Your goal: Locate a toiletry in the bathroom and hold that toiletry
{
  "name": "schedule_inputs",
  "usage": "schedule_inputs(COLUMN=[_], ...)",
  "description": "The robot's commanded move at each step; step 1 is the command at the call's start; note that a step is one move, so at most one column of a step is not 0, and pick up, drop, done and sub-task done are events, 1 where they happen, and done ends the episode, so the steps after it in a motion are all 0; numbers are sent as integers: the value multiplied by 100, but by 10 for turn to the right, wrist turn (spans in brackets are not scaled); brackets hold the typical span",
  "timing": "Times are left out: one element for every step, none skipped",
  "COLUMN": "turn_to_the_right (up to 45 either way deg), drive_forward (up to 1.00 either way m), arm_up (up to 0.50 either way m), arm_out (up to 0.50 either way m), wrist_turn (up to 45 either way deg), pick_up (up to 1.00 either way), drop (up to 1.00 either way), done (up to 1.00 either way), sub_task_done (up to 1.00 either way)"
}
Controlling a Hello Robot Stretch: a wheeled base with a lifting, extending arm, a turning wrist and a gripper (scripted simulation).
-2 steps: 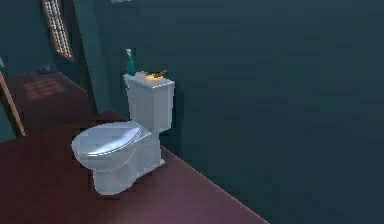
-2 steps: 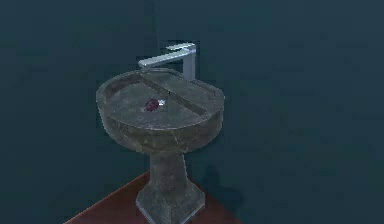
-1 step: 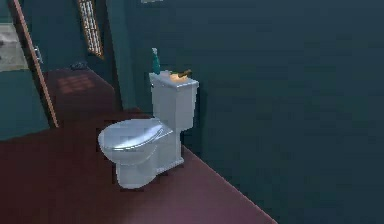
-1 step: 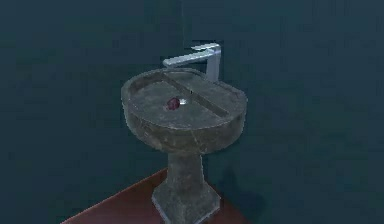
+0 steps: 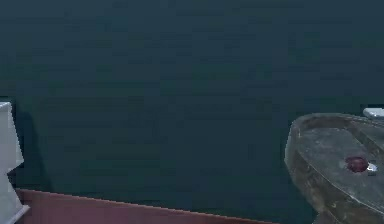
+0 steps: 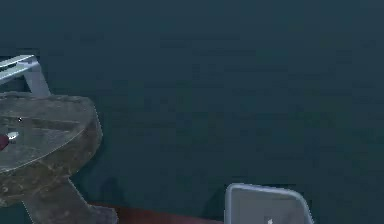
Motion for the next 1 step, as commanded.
schedule_inputs(turn_to_the_right=[420], drive_forward=[0], arm_up=[0], arm_out=[0], wrist_turn=[0], pick_up=[0], drop=[0], done=[0], sub_task_done=[0])
